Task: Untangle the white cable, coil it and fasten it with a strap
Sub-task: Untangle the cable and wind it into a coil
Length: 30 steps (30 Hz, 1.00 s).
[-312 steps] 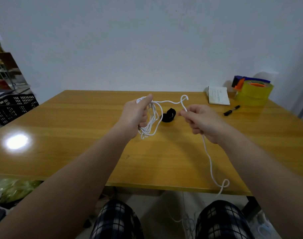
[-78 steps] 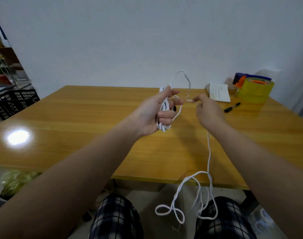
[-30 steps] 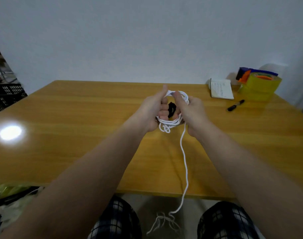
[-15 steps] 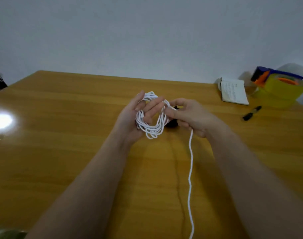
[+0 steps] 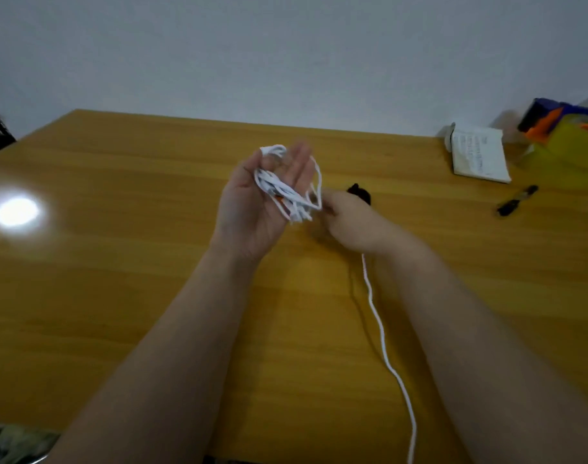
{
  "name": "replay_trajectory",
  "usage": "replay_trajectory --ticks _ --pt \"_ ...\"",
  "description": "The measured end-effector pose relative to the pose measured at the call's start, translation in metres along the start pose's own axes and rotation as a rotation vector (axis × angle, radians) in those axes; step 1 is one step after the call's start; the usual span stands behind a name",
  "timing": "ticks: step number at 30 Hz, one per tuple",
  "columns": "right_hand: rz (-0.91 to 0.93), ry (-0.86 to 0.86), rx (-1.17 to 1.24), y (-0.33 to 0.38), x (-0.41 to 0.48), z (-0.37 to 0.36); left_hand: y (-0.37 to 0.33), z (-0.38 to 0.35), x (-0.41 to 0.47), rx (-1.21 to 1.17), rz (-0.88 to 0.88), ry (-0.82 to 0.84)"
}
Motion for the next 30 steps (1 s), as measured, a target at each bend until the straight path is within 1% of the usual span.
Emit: replay_trajectory --ticks 2,4,7,9,10,11,13,15,17,19,21,22,24,26,28,30 --pt "0.024 0.090 0.079 0.009 -0.007 -0.006 -0.017 0.005 0.003 0.050 -0.208 -0.078" --pt "0.001 0.155 0.205 0.014 -0.012 -0.008 -0.036 0.009 0.008 0.159 -0.353 -0.133" --pt "-0.087 0.159 0.429 0.015 -0.018 -0.005 -0.050 0.015 0.011 0.228 -0.446 -0.185" --pt "-0.099 0.129 0.509 0.015 -0.023 -0.003 -0.047 0.018 0.012 0.267 -0.478 -0.238" --pt "-0.086 0.082 0.469 0.015 -0.024 -0.002 -0.044 0.017 0.011 0.286 -0.475 -0.259" --pt "-0.061 0.029 0.355 0.016 -0.026 0.000 -0.039 0.016 0.010 0.320 -0.467 -0.272" --pt "0.016 -0.005 0.030 0.023 -0.032 0.001 -0.032 0.015 0.005 0.455 -0.462 -0.281" --pt "0.070 0.065 -0.236 0.031 -0.043 -0.001 -0.024 0.007 -0.003 0.561 -0.449 -0.301" --pt "0.093 0.122 -0.411 0.038 -0.057 0.005 -0.016 -0.004 -0.015 0.626 -0.412 -0.290" --pt "0.148 0.161 -0.498 0.048 -0.073 0.012 -0.010 -0.019 -0.028 0.710 -0.399 -0.237" --pt "0.211 0.154 -0.475 0.062 -0.092 0.020 -0.007 -0.034 -0.040 0.982 -0.403 -0.152" --pt "0.212 0.129 -0.433 0.068 -0.101 0.027 -0.005 -0.043 -0.046 1.129 -0.404 -0.093" --pt "0.155 0.089 -0.279 0.076 -0.117 0.043 0.000 -0.066 -0.061 1.344 -0.364 0.072" --pt "0.119 0.061 -0.164 0.081 -0.130 0.059 0.005 -0.088 -0.072 1.491 -0.303 0.253" --pt "0.103 0.059 -0.144 0.082 -0.137 0.074 0.007 -0.101 -0.076 1.738 -0.287 0.442" --pt "0.087 0.044 -0.152 0.079 -0.142 0.085 0.004 -0.108 -0.078 1.962 -0.309 0.569"
Point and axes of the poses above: each hand's wrist, its own x-axis towards the middle knuckle, its own z-axis out of the back of the hand, y = z × x, the point moved 4 cm from there along x, towards the middle knuckle, and after that the axes turned 12 degrees about -z, right-handed, at the moved point
